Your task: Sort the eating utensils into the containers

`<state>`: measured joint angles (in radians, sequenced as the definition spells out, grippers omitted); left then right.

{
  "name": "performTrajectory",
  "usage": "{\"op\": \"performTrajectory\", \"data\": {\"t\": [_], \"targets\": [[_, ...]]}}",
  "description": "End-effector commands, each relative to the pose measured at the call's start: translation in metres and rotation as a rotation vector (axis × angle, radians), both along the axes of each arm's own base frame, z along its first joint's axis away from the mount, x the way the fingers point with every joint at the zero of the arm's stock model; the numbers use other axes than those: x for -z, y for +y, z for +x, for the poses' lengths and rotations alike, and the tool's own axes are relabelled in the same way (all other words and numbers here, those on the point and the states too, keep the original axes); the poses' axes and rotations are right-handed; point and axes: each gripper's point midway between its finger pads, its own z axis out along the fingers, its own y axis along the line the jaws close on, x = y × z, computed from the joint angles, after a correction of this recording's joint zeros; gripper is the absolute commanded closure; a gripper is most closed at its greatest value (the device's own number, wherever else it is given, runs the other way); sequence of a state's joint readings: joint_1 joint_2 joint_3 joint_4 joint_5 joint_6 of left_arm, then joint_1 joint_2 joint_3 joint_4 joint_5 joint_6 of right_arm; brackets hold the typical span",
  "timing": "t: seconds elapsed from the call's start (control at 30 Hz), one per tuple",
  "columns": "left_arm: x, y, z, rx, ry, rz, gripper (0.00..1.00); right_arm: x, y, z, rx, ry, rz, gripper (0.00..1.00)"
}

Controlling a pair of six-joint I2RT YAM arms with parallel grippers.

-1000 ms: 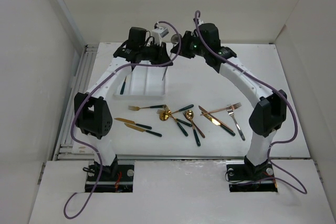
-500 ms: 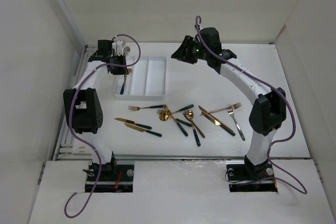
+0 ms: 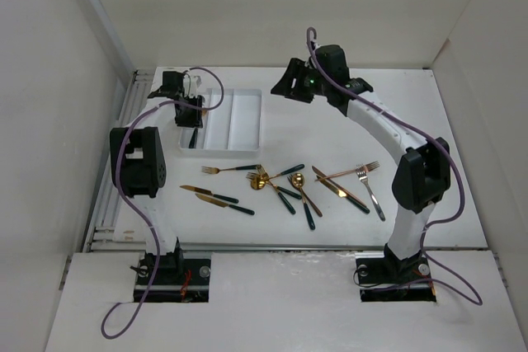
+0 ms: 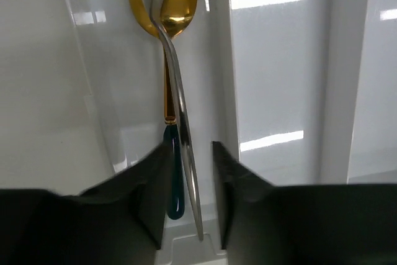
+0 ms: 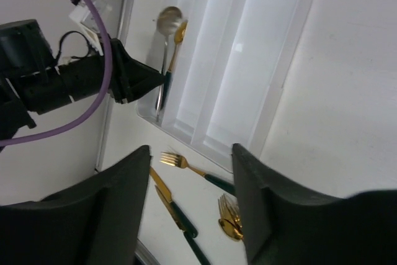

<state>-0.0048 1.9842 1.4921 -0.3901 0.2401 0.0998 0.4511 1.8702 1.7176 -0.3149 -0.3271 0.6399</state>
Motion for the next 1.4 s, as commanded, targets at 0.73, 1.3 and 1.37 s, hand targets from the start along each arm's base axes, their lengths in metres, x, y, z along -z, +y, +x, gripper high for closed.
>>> {"op": "performTrajectory", "data": {"t": [0.73,1.3,1.37], "targets": [[-0.128,-0.004,0.027,0.006,-0.29,0.098,0.53,0.164,-0.269,-0.134,0.451,0.727,-0.72,0.28],[-0.159,-0.003,0.042,0.014,-0.35,0.012,0.53,0.211,-0.289,-0.197,0.385,0.933,-0.879,0.28],[-0.159,-0.003,0.042,0.013,-0.35,0.012,0.53,0.222,-0.289,-0.2,0.366,0.958,-0.895,0.31]]}}
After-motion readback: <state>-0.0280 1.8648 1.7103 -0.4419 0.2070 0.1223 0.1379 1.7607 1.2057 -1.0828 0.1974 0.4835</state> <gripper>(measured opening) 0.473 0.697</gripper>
